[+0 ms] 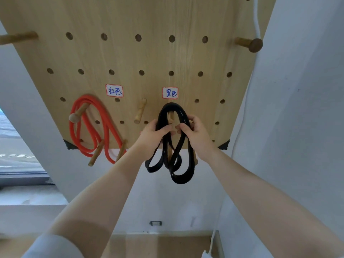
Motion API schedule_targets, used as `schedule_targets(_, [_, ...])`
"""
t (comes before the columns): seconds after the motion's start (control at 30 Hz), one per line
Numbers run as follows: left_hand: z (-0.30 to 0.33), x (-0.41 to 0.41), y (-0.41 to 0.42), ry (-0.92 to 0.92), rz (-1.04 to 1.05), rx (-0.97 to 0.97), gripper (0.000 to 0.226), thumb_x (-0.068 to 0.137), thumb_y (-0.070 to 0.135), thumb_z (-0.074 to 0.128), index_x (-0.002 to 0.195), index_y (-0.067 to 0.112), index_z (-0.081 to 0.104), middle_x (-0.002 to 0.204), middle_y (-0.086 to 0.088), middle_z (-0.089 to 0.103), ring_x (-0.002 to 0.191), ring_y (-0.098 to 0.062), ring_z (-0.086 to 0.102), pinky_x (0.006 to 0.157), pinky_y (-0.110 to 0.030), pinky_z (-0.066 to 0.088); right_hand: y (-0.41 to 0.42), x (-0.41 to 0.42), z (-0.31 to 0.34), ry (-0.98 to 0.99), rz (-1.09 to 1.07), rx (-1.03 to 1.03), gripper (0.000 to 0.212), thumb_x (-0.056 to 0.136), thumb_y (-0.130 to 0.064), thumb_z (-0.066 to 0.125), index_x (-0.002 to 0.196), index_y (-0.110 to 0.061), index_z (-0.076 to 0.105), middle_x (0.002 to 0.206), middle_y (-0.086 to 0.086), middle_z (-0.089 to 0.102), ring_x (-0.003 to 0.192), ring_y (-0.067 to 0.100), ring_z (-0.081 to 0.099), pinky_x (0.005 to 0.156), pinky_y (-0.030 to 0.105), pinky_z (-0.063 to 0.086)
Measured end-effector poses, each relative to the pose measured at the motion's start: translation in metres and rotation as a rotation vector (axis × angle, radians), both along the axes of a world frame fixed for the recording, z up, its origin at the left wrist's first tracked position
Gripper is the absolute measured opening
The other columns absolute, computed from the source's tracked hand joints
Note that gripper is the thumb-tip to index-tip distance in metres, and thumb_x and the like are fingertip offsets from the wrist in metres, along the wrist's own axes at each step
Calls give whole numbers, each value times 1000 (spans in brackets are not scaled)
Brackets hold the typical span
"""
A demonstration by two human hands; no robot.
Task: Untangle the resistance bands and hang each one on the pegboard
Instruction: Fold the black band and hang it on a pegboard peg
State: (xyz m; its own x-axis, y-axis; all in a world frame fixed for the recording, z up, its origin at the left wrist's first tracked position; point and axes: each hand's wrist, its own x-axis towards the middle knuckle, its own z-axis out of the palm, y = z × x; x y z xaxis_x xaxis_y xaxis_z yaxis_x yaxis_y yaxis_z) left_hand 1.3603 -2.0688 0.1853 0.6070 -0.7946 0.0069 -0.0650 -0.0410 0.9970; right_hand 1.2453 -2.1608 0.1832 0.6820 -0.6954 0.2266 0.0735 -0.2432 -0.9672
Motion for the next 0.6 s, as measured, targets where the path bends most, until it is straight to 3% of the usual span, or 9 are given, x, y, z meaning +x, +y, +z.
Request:
schedule_targets(0.1, [5, 5, 11, 108, -50, -26, 21, 90, 17, 58, 110, 15, 58, 93, -1, 69, 87, -19, 68, 79, -35, 55, -7, -8, 4, 88, -5, -145, 20, 97, -20, 48, 115, -28, 47, 94, -2, 65, 83, 9, 62, 88, 34, 51])
schedule_targets(0.2, [13, 17, 24, 66, -39, -52, 32, 91, 15, 57, 122, 13, 51, 91, -1, 68, 74, -14, 67, 65, -25, 56, -14, -10, 10, 108, -6, -178, 24, 97, -18, 47, 119, -26, 49, 89, -4, 64, 77, 10, 59, 86, 36, 52])
schedule_targets(0.37, [6, 14, 24, -369, 12, 101, 21, 96, 26, 48, 114, 16, 51, 94, -1, 69, 83, -15, 65, 80, -30, 52, -6, -4, 2, 142, -16, -190, 35, 97, -20, 49, 132, -18, 45, 104, -9, 58, 100, 10, 56, 88, 27, 45])
schedule_targets(0.5, [-7, 5, 12, -480, 108, 89, 25, 98, 26, 43, 117, 12, 50, 95, 1, 63, 88, -12, 59, 69, -19, 41, 1, 4, -7, 120, -54, -152, 34, 96, -18, 49, 130, -21, 43, 115, -5, 59, 113, 16, 54, 101, 40, 43])
schedule_targets(0.6, [-16, 4, -1, -539, 154, 122, 29, 98, 25, 42, 126, 15, 43, 104, -1, 60, 93, -15, 55, 77, -27, 42, 5, 7, -14, 133, -59, -217, 42, 96, -10, 47, 136, -17, 35, 121, -1, 55, 116, 12, 49, 97, 26, 39])
